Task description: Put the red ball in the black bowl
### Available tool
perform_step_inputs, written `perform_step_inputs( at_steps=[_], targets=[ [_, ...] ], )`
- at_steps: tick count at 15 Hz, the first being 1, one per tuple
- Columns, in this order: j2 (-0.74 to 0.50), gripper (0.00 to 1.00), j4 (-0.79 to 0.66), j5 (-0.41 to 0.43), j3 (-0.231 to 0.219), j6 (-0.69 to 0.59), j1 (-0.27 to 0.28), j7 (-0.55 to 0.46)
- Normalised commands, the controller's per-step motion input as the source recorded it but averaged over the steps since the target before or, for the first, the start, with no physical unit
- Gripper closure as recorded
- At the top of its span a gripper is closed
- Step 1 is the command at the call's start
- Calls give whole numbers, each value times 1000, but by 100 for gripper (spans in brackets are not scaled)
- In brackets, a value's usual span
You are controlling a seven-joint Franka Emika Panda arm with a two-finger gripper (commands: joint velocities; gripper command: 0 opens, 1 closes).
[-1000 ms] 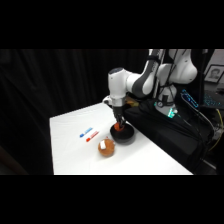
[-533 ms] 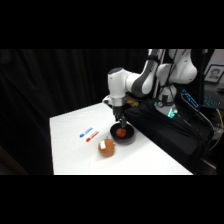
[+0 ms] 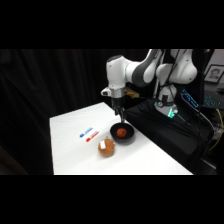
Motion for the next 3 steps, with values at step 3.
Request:
perform_step_inputs(
  at_steps=[3],
  targets=[
    [-263, 0, 176, -58, -31, -401, -69, -27]
  ],
)
